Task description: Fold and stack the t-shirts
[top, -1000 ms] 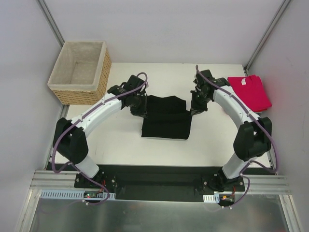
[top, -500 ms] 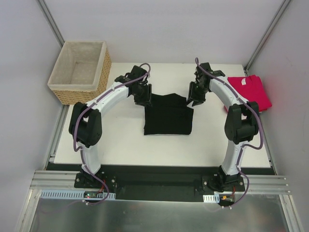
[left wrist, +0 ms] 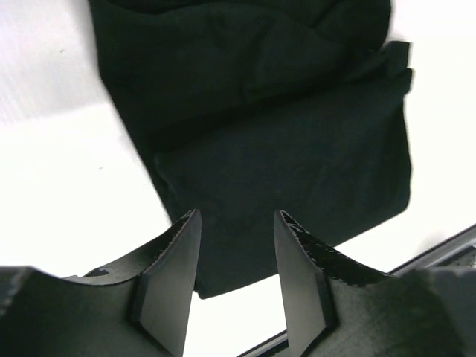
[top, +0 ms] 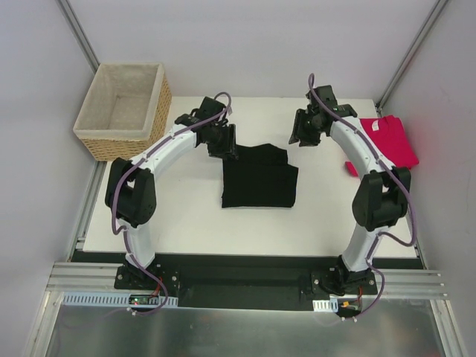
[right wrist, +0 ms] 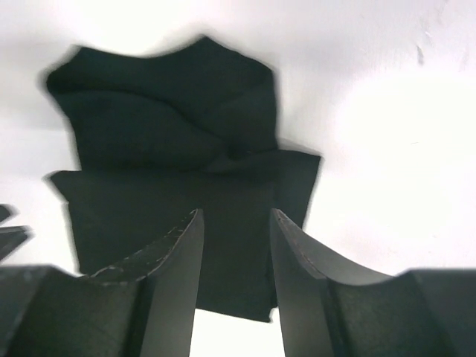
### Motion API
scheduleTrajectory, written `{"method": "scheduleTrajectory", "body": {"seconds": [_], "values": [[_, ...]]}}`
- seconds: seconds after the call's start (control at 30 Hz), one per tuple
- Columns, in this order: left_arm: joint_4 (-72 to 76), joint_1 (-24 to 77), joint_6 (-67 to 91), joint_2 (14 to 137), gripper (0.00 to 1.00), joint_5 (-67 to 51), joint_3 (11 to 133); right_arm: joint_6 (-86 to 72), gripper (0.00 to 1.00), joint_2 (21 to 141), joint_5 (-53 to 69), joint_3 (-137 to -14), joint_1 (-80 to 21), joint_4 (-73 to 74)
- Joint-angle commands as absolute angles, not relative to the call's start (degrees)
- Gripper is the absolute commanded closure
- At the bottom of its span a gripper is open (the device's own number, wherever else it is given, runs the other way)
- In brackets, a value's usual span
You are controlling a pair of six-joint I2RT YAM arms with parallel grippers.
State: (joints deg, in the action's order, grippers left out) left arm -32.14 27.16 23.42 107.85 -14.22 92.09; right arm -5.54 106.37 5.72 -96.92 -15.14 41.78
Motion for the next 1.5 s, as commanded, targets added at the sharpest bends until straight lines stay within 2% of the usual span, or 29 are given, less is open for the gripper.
{"method": "scheduleTrajectory", "body": {"seconds": [0.0,0.1,0.2,0.23,0.3,0.33,0.47,0.87,1.23,1.47], "values": [[-29.4,27.7,23.6,102.7,0.59,-20.4,89.5,-9.3,0.57,97.9,12.5,-89.4,-15.1,37.1],[-24.1,27.9,26.0,100.3,0.62,-21.9,82.1,-12.0,0.60,93.7,16.9,-79.5,-15.5,31.4],[-20.1,28.6,27.5,99.1,0.68,-23.6,77.4,-13.0,0.81,91.4,21.1,-73.7,-17.0,28.3],[-19.5,29.2,27.7,99.6,0.74,-24.2,76.3,-12.7,0.93,91.3,21.5,-73.3,-18.8,28.4],[-19.0,30.0,27.7,100.3,0.80,-24.3,75.7,-11.8,0.99,92.0,21.1,-73.2,-21.0,30.1],[-18.8,30.8,27.9,101.0,0.86,-24.3,75.4,-11.5,0.99,92.4,21.1,-73.1,-23.0,30.3],[-18.3,32.5,28.0,102.1,1.00,-24.5,74.9,-11.9,0.99,94.7,20.7,-73.8,-26.7,30.5],[-18.2,33.7,32.4,98.5,1.00,-26.0,66.7,-12.0,0.99,100.8,19.7,-76.6,-30.4,37.0],[-17.5,33.7,30.0,110.4,1.00,-25.8,71.8,-10.1,0.99,112.4,17.8,-83.6,-30.6,42.5],[-16.8,33.1,29.4,113.7,1.00,-23.5,71.5,-12.0,0.99,117.9,14.9,-85.8,-30.4,45.4]]}}
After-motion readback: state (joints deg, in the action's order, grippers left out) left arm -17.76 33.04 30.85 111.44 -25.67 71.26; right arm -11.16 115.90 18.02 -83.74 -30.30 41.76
